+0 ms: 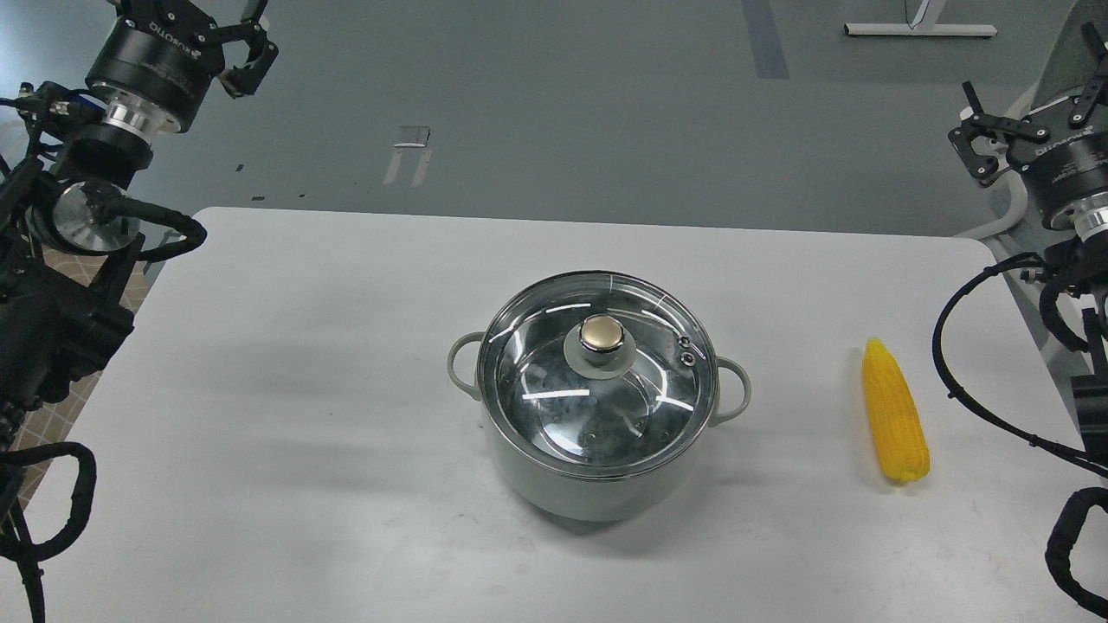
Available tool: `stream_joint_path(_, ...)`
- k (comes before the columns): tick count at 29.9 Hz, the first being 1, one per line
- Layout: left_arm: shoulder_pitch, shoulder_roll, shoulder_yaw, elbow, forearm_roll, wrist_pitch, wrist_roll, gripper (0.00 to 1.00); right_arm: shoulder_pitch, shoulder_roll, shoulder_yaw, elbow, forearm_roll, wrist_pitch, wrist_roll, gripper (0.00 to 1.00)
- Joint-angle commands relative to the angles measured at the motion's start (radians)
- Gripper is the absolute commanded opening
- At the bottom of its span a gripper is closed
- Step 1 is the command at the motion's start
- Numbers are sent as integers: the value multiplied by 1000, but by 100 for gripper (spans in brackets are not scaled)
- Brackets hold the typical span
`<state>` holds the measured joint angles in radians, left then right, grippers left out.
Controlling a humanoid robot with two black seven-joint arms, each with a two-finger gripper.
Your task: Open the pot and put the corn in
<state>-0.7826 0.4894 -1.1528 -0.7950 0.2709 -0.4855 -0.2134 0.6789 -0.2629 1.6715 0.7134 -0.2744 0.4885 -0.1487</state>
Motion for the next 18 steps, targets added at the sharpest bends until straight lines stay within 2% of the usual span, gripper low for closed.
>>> stream_joint_path(1, 2, 6, 2, -6, 7, -3, 2, 98, 1, -4, 2, 4, 1, 0, 0, 100)
stream_joint_path(6, 11, 18, 4, -19, 10, -3, -3, 97, 22, -6, 5, -14, -2, 0, 0, 100)
stream_joint_path(14, 42, 112, 84, -187, 254, -3, -6, 97, 11, -1, 7, 4, 3, 0, 0, 100)
stream_joint_path(18, 52, 170, 99, -332, 361, -3, -3, 97, -7, 7, 8, 8, 7, 0, 0, 100)
